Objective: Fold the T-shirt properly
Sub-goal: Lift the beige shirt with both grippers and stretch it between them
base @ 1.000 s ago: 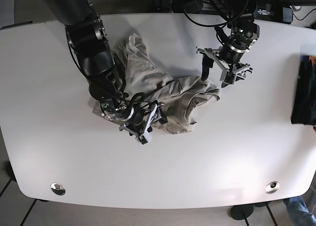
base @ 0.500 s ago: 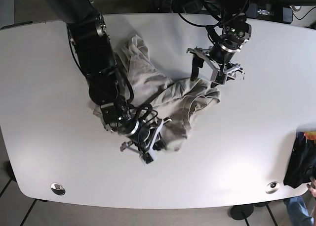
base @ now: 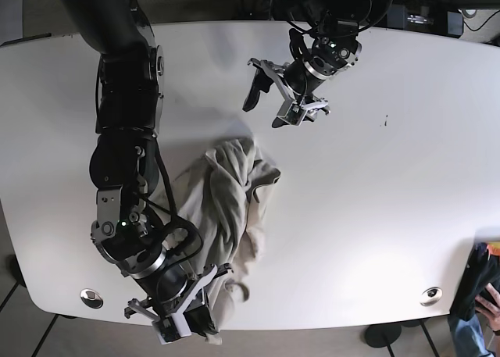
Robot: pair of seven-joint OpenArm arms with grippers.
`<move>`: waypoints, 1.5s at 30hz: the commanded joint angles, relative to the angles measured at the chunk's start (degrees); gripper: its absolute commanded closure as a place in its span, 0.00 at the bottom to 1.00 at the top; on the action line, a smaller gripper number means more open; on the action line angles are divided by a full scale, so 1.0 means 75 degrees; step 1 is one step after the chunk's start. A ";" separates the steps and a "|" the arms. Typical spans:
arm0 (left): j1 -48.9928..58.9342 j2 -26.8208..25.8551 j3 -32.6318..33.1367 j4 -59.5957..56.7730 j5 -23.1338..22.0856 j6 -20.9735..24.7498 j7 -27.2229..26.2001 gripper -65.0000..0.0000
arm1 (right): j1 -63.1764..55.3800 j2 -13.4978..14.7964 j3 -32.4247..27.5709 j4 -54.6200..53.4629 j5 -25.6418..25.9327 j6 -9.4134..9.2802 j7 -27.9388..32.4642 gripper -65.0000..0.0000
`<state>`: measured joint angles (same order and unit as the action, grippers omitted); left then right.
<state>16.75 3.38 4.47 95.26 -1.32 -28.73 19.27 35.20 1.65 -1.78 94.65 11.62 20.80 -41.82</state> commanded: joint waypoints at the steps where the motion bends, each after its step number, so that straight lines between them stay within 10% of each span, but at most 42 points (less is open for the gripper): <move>1: -0.0399 0.0060 0.0008 -0.0212 -0.0111 -0.0031 -0.0207 0.40 | 0.0271 0.0067 0.0021 0.0197 0.0086 -0.0048 0.0226 0.97; 20: -0.3881 0.0341 0.0441 -0.4280 -0.0146 -0.0020 -0.0254 0.42 | 0.0130 0.0091 0.0056 0.0221 0.0098 -0.0036 0.0226 0.97; 24: -0.4115 0.0341 0.0453 -0.4842 -0.0134 -0.0020 -0.0254 0.97 | 0.0177 0.0231 0.0196 0.0233 0.0098 -0.0036 0.0226 0.97; 29: -0.4045 0.0259 -0.0121 -0.3366 -0.0146 -0.0078 -0.0125 1.00 | 0.0622 0.0278 0.0853 -0.0330 0.0016 -0.0048 0.0261 0.97; 45: -0.8429 -0.1956 -0.1692 -0.0634 -0.0158 -0.1133 0.3931 1.00 | 0.3623 0.1169 0.1533 -0.2733 0.0098 -0.0106 0.0577 0.97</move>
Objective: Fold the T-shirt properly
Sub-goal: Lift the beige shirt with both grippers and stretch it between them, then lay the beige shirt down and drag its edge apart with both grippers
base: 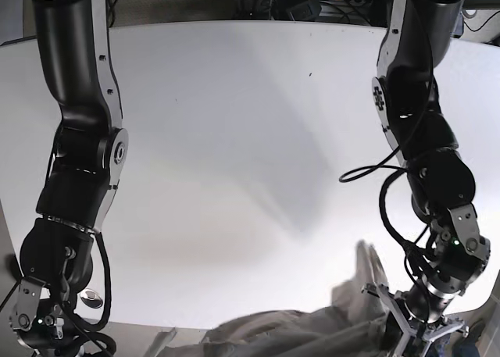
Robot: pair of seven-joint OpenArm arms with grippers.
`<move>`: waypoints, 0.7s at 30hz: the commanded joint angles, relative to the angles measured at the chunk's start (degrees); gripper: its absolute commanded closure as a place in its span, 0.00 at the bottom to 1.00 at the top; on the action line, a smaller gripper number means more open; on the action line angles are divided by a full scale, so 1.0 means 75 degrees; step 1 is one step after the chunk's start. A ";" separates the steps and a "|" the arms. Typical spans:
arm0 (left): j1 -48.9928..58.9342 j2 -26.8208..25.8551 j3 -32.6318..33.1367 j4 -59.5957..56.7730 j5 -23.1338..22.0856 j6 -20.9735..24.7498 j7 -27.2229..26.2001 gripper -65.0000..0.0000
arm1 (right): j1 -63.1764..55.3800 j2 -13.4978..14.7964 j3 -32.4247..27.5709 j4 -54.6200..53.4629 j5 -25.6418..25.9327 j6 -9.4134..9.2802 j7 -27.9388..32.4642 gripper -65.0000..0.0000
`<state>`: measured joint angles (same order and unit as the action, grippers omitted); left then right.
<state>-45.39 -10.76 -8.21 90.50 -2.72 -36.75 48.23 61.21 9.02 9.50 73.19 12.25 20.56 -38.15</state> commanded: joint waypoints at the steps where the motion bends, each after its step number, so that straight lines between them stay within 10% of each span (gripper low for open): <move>1: -0.0155 -0.0083 -0.0013 0.0001 0.0029 -0.0122 0.0069 1.00 | -0.0009 0.0210 0.0041 0.0129 0.0013 -0.0074 0.0017 0.97; 19: 0.6339 0.0574 -0.0248 0.1114 0.0017 -0.0251 -0.0622 1.00 | -0.7991 -0.0071 0.1541 0.3001 0.0025 0.0020 0.0170 0.97; 21: 0.6714 0.0832 -0.0506 0.1267 0.0017 -0.0251 -0.0622 1.00 | -0.8636 -0.0071 0.1799 0.3212 0.0025 0.0336 0.0158 0.97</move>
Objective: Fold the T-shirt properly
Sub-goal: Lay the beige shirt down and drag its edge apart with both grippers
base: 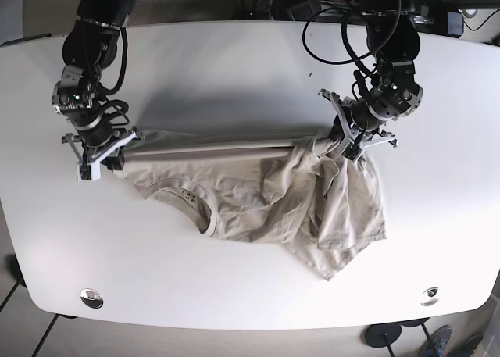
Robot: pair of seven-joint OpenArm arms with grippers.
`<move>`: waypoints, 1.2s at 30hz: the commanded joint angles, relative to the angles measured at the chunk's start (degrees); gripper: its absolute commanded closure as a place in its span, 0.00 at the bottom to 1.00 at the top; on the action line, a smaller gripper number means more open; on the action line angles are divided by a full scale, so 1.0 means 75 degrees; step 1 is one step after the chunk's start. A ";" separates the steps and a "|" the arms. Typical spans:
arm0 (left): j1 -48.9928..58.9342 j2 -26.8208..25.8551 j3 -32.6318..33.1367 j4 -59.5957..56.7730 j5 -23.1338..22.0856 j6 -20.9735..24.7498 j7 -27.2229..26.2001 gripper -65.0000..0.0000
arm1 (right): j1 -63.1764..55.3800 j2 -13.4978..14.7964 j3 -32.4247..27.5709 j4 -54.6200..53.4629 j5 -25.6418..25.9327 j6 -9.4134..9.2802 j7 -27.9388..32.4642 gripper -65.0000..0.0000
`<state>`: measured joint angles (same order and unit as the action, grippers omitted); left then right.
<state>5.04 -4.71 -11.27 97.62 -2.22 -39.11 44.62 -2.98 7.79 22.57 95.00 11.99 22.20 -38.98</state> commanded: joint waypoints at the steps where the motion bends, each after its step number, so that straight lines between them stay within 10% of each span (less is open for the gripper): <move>1: 0.0143 0.0083 -0.0168 0.0411 -0.0050 0.0063 -0.0141 1.00 | -0.0300 0.0092 0.0068 0.0385 0.0060 0.0188 0.0269 0.97; 12: 0.1233 0.0692 -0.0813 0.1946 -0.0050 0.0052 -0.0118 0.98 | -0.1179 0.0080 0.0244 0.0467 0.0060 0.0270 0.0280 0.97; 19: 0.0518 0.0669 -0.0543 0.1970 -0.0050 0.0052 -0.0118 0.43 | -0.1179 0.0080 0.0267 0.0467 0.0060 0.0282 0.0280 0.97; 30: -0.2787 0.0458 0.0313 -0.0515 0.0009 0.0216 0.0116 0.43 | -0.1026 0.0080 0.0255 0.0467 0.0060 0.0282 0.0280 0.97; 36: -0.4194 0.0435 0.0336 -0.4055 0.0009 0.1247 -0.1607 0.43 | -0.1015 -0.0013 0.0255 0.0467 0.0060 0.0282 0.0280 0.97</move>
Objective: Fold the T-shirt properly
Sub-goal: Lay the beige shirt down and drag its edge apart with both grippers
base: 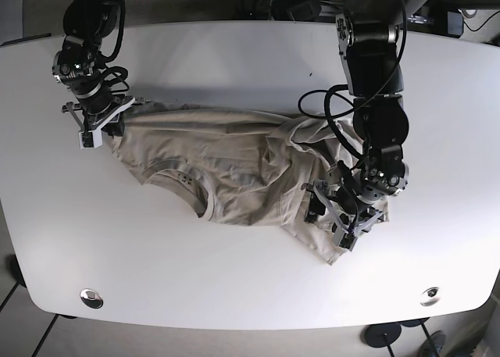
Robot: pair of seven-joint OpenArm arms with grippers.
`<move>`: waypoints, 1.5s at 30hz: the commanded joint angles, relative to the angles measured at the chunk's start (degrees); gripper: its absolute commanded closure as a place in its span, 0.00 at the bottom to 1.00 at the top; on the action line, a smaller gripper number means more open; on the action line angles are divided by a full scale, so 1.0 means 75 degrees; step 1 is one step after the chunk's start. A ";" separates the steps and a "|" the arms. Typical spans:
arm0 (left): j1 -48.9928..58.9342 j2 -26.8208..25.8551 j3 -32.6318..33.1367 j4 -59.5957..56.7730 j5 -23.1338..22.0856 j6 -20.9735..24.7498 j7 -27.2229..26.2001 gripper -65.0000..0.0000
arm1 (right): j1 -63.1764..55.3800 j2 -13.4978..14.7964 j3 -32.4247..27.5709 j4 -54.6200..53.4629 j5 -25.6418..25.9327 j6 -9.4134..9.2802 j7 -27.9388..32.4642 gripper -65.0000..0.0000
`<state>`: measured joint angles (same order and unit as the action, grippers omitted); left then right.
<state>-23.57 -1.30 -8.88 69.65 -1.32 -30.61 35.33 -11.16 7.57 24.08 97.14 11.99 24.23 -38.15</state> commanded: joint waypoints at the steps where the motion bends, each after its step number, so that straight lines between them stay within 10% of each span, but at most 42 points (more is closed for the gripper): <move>1: -0.0520 -0.0079 0.0018 -0.0794 -0.0111 0.0289 -0.0614 0.43 | 0.0075 -0.0078 0.0066 0.0182 0.0048 0.0011 0.0170 0.97; 13: -0.1223 -0.0630 0.0956 -0.3654 -0.0123 0.1298 -0.1962 0.44 | 0.0075 -0.0137 0.0066 0.0182 0.0048 0.0011 0.0170 0.97; 18: -0.1258 -0.0641 0.0651 -0.3642 -0.0123 0.1286 -0.1974 1.00 | 0.0075 -0.0137 0.0066 0.0182 0.0048 0.0011 0.0170 0.97; 24: -0.0579 -0.0630 0.0042 -0.1204 -0.0146 0.1251 -0.1775 1.00 | 0.0075 -0.0137 0.0066 0.0182 0.0048 0.0011 0.0170 0.97; 35: 0.2563 -0.0594 -0.3029 0.4328 -0.0169 0.0243 0.0699 1.00 | 0.0075 -0.0137 0.0066 0.0182 0.0048 0.0011 0.0181 0.97; 45: 0.3946 -0.0524 -0.4963 0.4598 -0.0169 -0.0848 0.0910 1.00 | 0.0028 -0.0148 0.0078 0.0182 0.0048 0.0011 0.0181 0.97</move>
<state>6.55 -4.36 -46.52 103.09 -2.20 -37.80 43.31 -11.46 5.85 24.34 97.14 12.03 24.27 -38.00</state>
